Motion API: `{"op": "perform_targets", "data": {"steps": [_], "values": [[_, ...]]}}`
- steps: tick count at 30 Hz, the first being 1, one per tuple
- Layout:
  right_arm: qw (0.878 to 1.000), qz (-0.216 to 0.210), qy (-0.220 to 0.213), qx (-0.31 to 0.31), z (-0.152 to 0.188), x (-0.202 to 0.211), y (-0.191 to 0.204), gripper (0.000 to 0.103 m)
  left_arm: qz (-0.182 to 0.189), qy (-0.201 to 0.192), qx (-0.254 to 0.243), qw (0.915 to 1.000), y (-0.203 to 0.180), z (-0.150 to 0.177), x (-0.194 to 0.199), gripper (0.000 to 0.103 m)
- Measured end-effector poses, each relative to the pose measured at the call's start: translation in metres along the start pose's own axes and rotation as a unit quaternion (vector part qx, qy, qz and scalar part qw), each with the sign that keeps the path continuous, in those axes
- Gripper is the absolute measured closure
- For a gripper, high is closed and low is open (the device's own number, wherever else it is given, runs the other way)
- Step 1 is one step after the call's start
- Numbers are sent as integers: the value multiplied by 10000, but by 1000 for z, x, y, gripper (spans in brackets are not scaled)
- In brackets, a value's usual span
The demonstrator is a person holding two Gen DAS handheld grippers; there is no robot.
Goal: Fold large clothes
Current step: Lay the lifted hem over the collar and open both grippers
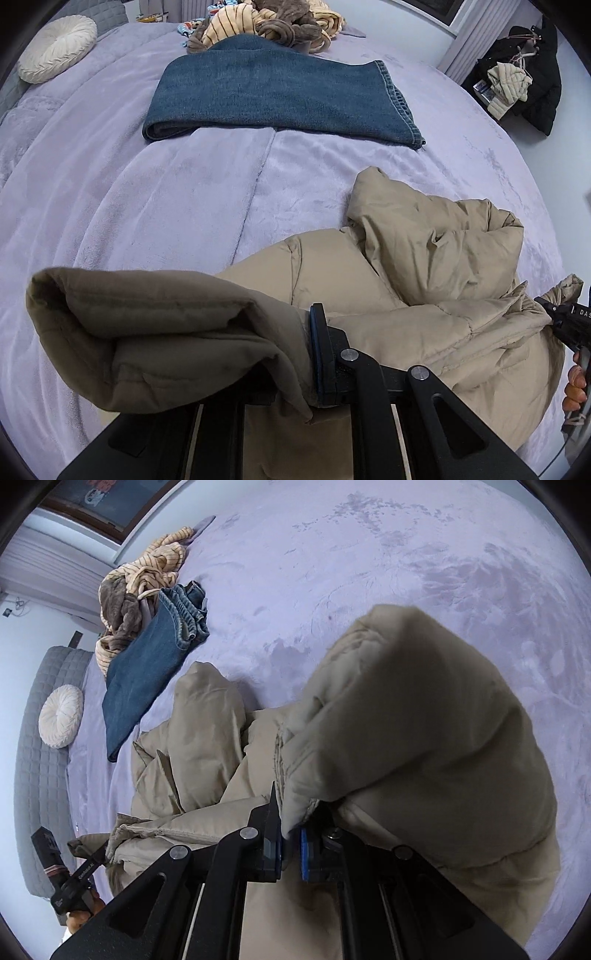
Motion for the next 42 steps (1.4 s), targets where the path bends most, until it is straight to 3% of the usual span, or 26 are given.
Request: {"op": "perform_targets", "data": {"steps": [2,3,5,6,7,12,13,14,15,16,20,22,29,33,37,40,42], "values": [[9999,-104,63,-84,-2,1,-1,93,-33,-131,-144,9998,-3,3,10,84],[9998,-138,95,-84,-3,3,-1,90,-17,-186,-204,9996,-4,5,16,78],[9998,-187,108,-18,-3,8,1,75,-46,-306,-298,9991,-4,8,28,39],[9998,-204,77,42,-3,12,3,50,-183,-458,-373,9981,-5,10,36,9],[9997,-226,18,106,-3,17,5,33,-258,-597,-466,9968,-5,10,44,4],[9989,-288,-132,349,0,39,13,33,-308,-620,-715,9950,-11,10,56,4],[9988,-270,-97,409,4,40,15,38,-176,-604,-733,9953,-15,10,56,6],[9983,-238,-60,528,8,40,18,48,-36,-609,-770,9952,-19,11,55,12],[9971,-186,2,736,14,38,24,75,-3,-604,-835,9947,-24,13,51,26],[9954,-85,82,947,20,33,29,83,-77,-550,-926,9942,-28,14,43,29],[9855,505,237,1605,32,0,38,84,-457,-402,-946,9937,-35,14,-4,29],[9849,650,213,1588,25,-19,32,88,-688,-430,-738,9940,-31,8,-25,29],[9853,859,-16,1478,-14,-58,21,95,-818,-402,-589,9941,-32,-22,-56,29],[9830,894,17,1605,-21,-53,21,95,-1134,-599,-537,9903,-10,-37,-40,29],[9779,1342,-326,1572,-27,-23,-2,95,-1588,-665,-146,9850,43,-48,-33,29],[9719,1884,-704,1225,-39,-4,-38,95,-1305,-438,536,9890,78,-47,-48,23],[9816,1643,-550,798,-46,-12,-59,95,-1225,-381,719,9891,85,-46,-59,18]]}}
Point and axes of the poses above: each gripper's, at about its wrist camera, not at the fingertips, and x roughly against the way its jaws point, y to its left, z to its underside, the point moved 7 cm from there along -x, roughly the way its jaws point, and after that the axes turned 7 degrees about y, right-handed, at the moved point
